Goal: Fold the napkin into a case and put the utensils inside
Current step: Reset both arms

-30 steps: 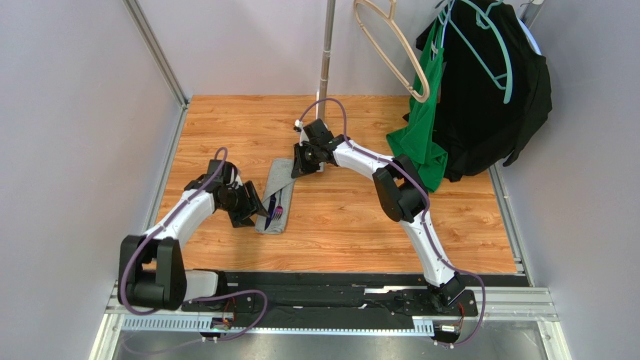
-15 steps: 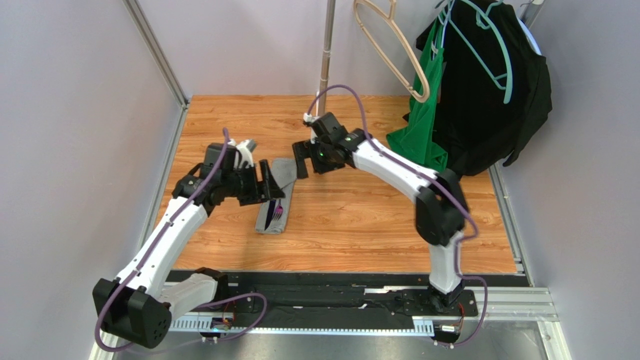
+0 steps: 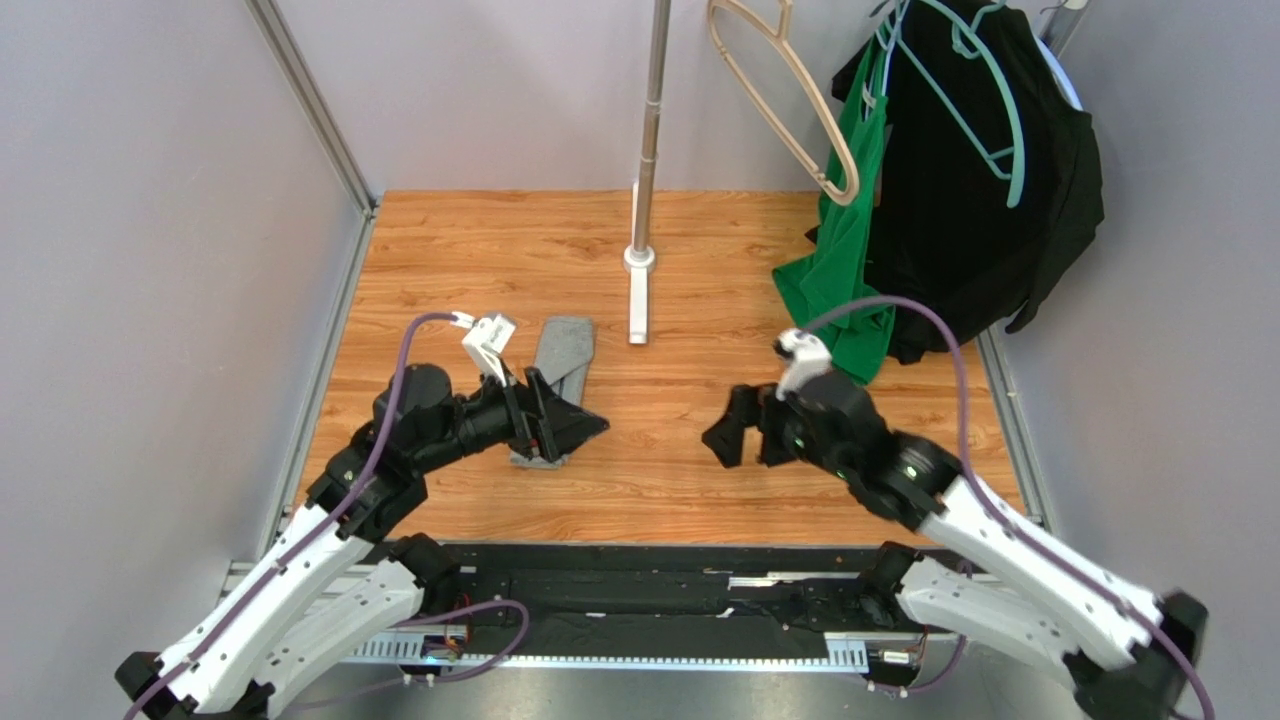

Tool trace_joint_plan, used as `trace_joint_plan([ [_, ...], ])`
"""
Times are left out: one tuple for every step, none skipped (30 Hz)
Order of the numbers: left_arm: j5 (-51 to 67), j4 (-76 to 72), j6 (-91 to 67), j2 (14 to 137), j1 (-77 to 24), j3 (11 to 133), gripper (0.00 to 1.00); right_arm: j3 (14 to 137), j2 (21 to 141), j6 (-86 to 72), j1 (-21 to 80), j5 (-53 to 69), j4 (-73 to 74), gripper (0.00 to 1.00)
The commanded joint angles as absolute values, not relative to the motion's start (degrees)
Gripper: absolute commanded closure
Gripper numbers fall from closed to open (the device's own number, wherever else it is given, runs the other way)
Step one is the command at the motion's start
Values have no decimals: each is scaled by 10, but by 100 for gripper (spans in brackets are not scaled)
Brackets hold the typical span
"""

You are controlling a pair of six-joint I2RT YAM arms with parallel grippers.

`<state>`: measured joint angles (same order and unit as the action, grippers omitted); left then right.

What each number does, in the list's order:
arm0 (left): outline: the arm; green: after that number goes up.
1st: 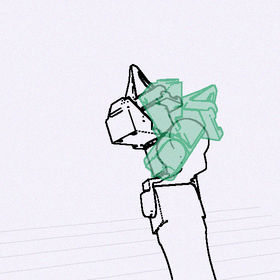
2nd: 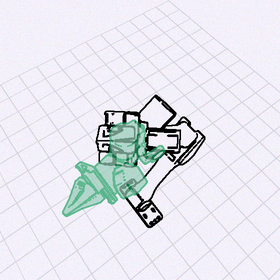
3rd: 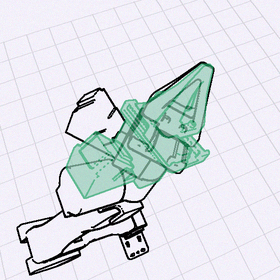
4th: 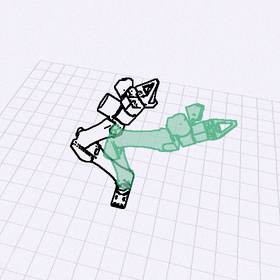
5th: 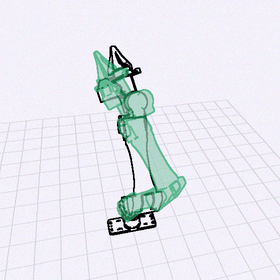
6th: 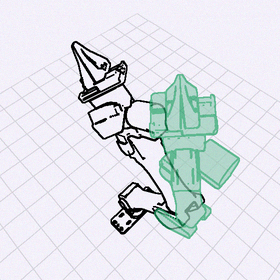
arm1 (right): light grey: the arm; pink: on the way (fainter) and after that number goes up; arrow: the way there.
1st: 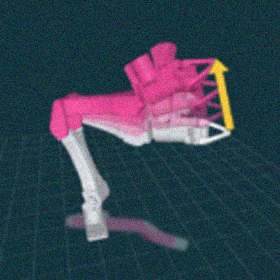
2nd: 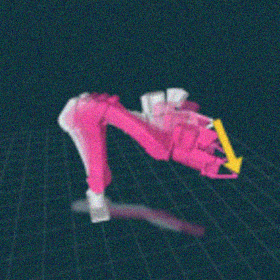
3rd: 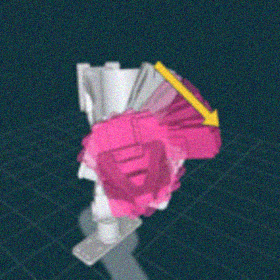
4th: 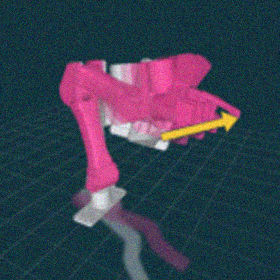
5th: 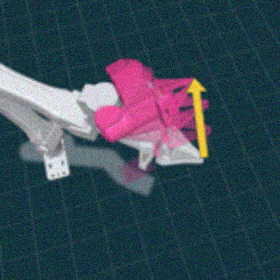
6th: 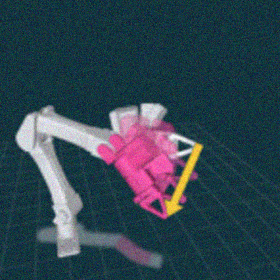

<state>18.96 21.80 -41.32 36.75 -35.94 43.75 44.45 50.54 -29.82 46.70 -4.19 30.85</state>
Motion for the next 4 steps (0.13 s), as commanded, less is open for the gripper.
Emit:
trace_joint_plan([
  [172,108,-457,315,-386,389,2,336,352,-387,468,-83,194,0],
  [173,91,-461,309,-388,382,1,329,318,-387,469,-88,192,0],
  [173,84,-465,302,-388,376,1,323,304,-386,469,-89,192,0],
  [172,78,-467,302,-388,369,1,319,295,-381,469,-88,187,0],
])
